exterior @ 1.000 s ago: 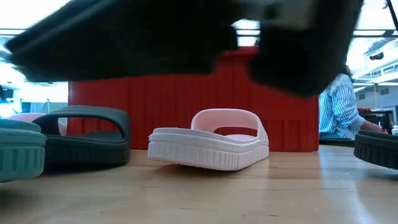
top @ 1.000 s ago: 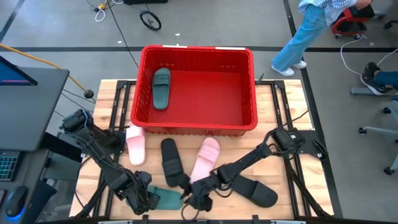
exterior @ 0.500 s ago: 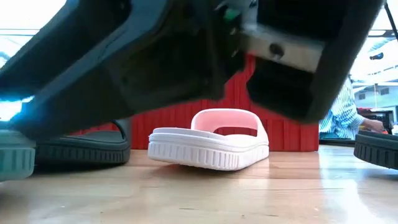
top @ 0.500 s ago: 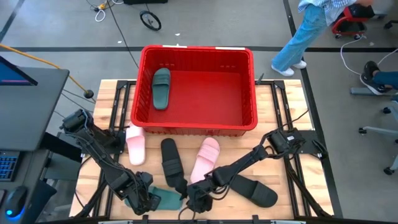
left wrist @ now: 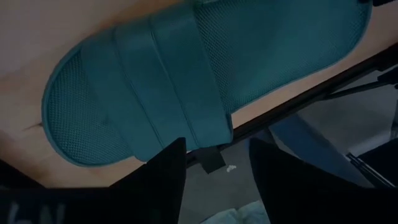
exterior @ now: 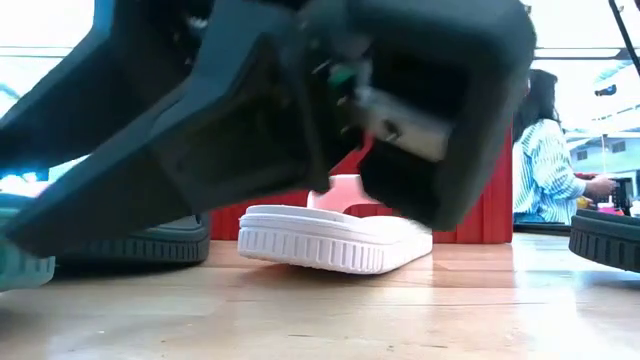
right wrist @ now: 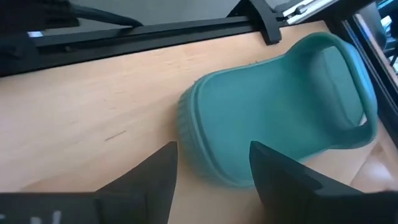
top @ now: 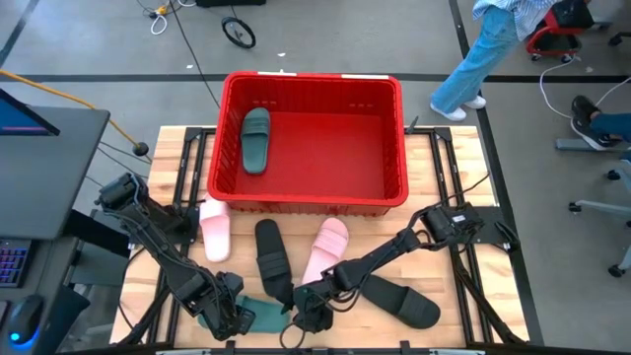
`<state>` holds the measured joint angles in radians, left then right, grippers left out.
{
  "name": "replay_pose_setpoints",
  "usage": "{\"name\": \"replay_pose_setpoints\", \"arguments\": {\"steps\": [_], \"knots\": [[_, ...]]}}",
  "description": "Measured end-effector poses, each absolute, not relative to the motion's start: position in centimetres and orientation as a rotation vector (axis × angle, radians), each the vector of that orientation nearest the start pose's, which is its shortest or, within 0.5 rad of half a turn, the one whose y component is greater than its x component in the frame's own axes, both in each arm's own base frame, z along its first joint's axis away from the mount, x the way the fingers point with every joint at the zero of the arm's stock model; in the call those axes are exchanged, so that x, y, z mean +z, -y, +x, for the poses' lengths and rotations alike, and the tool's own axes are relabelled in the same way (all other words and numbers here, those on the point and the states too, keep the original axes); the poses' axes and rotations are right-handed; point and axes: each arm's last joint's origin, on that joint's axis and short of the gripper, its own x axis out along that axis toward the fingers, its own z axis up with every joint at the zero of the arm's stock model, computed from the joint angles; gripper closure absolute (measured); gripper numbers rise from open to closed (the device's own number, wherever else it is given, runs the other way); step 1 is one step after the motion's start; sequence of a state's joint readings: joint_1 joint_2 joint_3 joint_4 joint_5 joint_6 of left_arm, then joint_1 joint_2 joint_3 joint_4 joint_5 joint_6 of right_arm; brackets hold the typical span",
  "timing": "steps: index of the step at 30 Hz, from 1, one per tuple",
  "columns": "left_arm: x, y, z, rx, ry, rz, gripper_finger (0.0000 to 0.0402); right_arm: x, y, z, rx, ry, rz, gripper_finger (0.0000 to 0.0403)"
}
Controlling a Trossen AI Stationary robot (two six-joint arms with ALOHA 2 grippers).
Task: Pick and place slides into bin
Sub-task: Put the green slipper into the red bin
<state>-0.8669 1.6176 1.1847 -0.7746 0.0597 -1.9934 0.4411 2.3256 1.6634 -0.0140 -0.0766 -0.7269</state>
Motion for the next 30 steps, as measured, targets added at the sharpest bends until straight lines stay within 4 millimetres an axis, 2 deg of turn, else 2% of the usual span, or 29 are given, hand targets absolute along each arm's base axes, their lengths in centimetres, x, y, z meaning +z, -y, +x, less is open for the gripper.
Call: {"name": "replay_pose_setpoints", "arguments": {"steps": [4, 9, 13, 20, 25, 30], "knots": [[22.9, 24.1, 20.2, 0.557, -1.381, -1.158, 0.0221, 12.5, -21.8, 46.0, 0.733, -0.441, -0.796, 0.0196], [22.8, 24.0, 20.2, 0.562, -1.377, -1.154, 0.0225, 12.6, -22.0, 46.1, 0.742, -0.413, -0.788, 0.0208], [22.8, 24.0, 20.2, 0.565, -1.367, -1.152, 0.0224, 12.8, -21.7, 46.4, 0.735, -0.389, -0.777, 0.0246], [22.8, 24.0, 20.2, 0.567, -1.366, -1.155, 0.0229, 12.3, -20.0, 46.7, 0.768, -0.475, -0.663, 0.0325], [22.8, 24.0, 20.2, 0.572, -1.365, -1.161, 0.0229, 12.3, -20.0, 46.7, 0.756, -0.484, -0.663, 0.0388], [22.8, 24.0, 20.2, 0.573, -1.365, -1.16, 0.0234, 12.7, -20.0, 46.5, 0.731, -0.533, -0.526, 0.0397]]}}
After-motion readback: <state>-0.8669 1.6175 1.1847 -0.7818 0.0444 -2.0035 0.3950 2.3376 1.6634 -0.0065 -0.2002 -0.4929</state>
